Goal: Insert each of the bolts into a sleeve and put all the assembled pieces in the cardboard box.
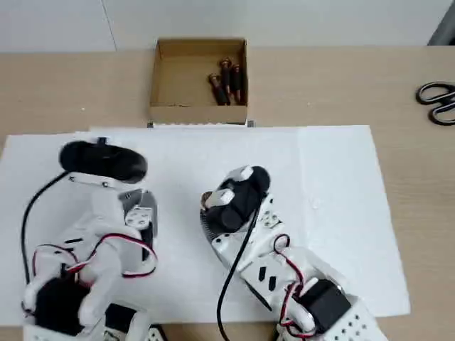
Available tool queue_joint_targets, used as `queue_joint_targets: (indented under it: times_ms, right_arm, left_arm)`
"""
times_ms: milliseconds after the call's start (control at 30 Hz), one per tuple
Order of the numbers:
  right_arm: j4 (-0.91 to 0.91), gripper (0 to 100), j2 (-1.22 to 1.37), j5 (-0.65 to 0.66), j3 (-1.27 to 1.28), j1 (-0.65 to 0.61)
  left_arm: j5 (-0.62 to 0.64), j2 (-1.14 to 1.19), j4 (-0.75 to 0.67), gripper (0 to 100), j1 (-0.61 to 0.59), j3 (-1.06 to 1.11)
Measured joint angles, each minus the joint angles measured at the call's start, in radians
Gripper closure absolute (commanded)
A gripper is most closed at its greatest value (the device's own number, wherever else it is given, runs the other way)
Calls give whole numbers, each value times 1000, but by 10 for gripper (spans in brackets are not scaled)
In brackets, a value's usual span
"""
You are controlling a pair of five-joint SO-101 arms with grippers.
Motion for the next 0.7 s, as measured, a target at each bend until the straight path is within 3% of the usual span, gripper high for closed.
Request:
queue_joint_targets:
  times_ms: [267, 467, 700]
  right_arm:
    - [0, 996, 0, 0, 46, 74]
    - [0, 996, 0, 0, 80, 147]
    - [0, 996, 0, 0, 176, 249]
  left_arm:
    - [5, 0, -57, 994, -107, 147]
    - [-6, 0, -269, 994, -203, 390]
    - [-68, 2, -485, 994, -210, 634]
